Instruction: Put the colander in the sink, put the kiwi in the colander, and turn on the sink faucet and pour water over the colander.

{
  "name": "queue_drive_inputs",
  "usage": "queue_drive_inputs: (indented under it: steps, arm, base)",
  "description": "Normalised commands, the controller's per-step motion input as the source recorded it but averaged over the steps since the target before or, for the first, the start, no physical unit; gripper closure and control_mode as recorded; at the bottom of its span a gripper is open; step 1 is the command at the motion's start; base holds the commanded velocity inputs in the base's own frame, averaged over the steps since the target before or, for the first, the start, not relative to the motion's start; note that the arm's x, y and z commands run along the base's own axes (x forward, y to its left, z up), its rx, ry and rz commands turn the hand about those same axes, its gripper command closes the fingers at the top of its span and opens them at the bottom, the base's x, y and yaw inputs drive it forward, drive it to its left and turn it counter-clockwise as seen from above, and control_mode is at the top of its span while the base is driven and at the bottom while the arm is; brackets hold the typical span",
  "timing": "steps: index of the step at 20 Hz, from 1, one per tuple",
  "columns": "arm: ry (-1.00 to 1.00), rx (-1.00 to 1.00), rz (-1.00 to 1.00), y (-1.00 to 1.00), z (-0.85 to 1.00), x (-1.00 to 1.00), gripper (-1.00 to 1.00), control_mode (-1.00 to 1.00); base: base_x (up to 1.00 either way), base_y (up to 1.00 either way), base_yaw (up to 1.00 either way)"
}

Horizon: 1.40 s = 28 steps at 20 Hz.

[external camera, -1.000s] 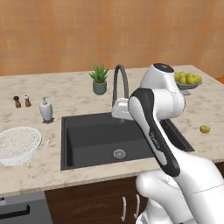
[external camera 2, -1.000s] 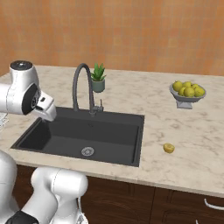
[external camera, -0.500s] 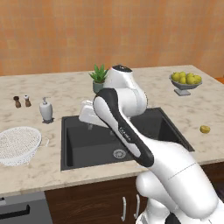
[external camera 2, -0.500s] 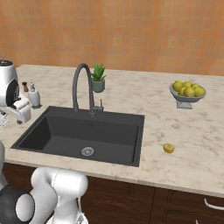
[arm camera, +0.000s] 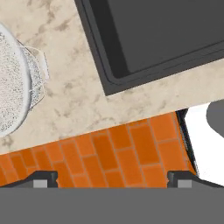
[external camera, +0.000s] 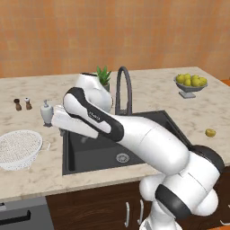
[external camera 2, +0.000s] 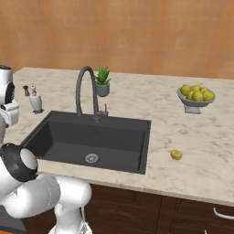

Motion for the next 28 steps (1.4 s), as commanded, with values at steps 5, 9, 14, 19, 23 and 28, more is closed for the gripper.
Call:
queue_drive_inputs:
  steps: [5, 9, 14, 19, 23, 28]
  arm:
    - [0.01, 0.01, 0.0, 0.78, -0.41, 0.29, -1.0, -1.0]
    - [0.0, 0.0, -0.06, 0.75, -0.27, 0.37, -1.0, -1.0]
    - [0.0, 0.02, -0.06, 0.63, -0.3, 0.29, -1.0, -1.0]
    - [0.0, 0.01, 0.0, 0.4, -0.37, 0.17, -1.0, -1.0]
    - [-0.01, 0.0, -0.01, 0.21, -0.24, 0.11, -1.0, -1.0]
    - [-0.06, -0.01, -0.02, 0.2, -0.12, 0.1, -1.0, -1.0]
  base:
    - [0.0, 0.0, 0.0]
    - [0.0, 0.0, 0.0]
    - [0.0, 0.0, 0.0]
    - [0.0, 0.0, 0.0]
    - [0.0, 0.0, 0.0]
    - [0.0, 0.0, 0.0]
